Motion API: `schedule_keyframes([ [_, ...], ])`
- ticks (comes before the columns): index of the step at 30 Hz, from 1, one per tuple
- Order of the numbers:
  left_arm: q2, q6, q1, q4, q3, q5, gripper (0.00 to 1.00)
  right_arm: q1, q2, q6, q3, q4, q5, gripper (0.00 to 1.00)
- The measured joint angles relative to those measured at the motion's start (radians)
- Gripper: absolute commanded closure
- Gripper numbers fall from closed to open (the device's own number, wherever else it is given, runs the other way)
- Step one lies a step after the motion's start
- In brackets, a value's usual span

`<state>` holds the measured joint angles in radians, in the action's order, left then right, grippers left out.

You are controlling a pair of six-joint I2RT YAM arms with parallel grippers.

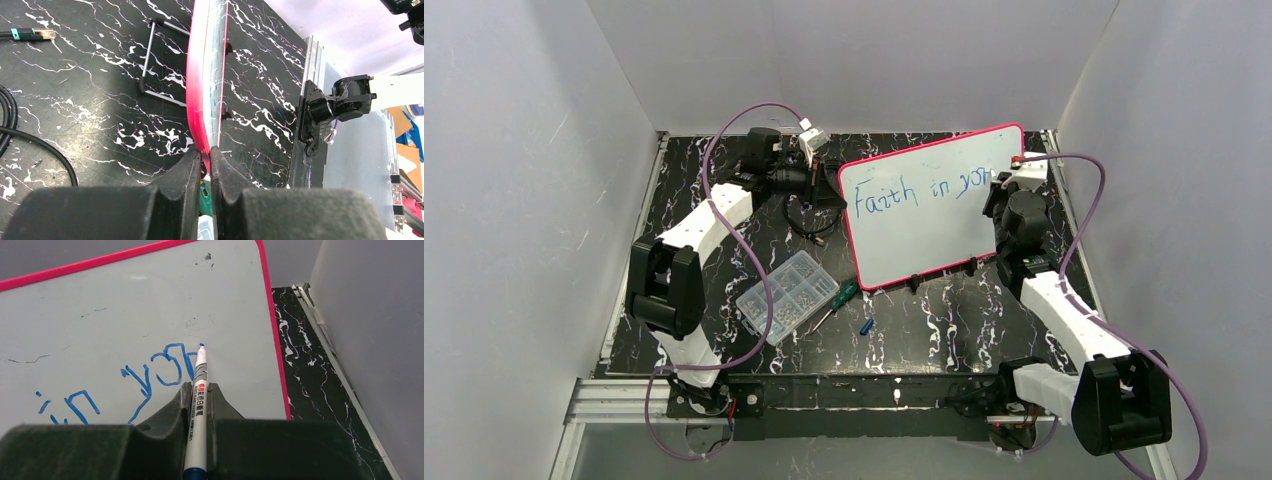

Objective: Write a sentence on the whiteboard

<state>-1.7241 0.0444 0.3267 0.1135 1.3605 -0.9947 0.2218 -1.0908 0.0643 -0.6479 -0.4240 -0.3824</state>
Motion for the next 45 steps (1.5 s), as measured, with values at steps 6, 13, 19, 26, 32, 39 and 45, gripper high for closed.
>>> schedule_keyframes([
  [6, 0.0, 0.0, 0.0, 0.0, 0.0, 0.0, 1.0, -0.006, -0.005, 0.0, -0.004, -0.005, 0.011, 0.99],
  [13, 0.0, 0.0, 0.0, 0.0, 0.0, 0.0, 1.0, -0.006, 0.01, 0.011, 0.009, 0.003, 0.011, 0.99],
  [19, 0.0, 0.0, 0.0, 0.0, 0.0, 0.0, 1.0, -0.006, 0.05, 0.019, 0.064, 0.025, 0.003, 0.99],
  [26, 0.0, 0.0, 0.0, 0.0, 0.0, 0.0, 1.0, -0.006, 0.05, 0.018, 0.072, 0.032, -0.019, 0.99],
  [32, 0.0, 0.0, 0.0, 0.0, 0.0, 0.0, 1.0, -0.013, 0.021, 0.01, 0.044, 0.032, -0.034, 0.99],
  [39, 0.0, 0.0, 0.0, 0.0, 0.0, 0.0, 1.0, -0.018, -0.017, 0.006, -0.018, 0.024, -0.03, 0.99],
  [45, 0.0, 0.0, 0.0, 0.0, 0.0, 0.0, 1.0, -0.018, -0.017, 0.007, -0.018, 0.021, -0.026, 0.99],
])
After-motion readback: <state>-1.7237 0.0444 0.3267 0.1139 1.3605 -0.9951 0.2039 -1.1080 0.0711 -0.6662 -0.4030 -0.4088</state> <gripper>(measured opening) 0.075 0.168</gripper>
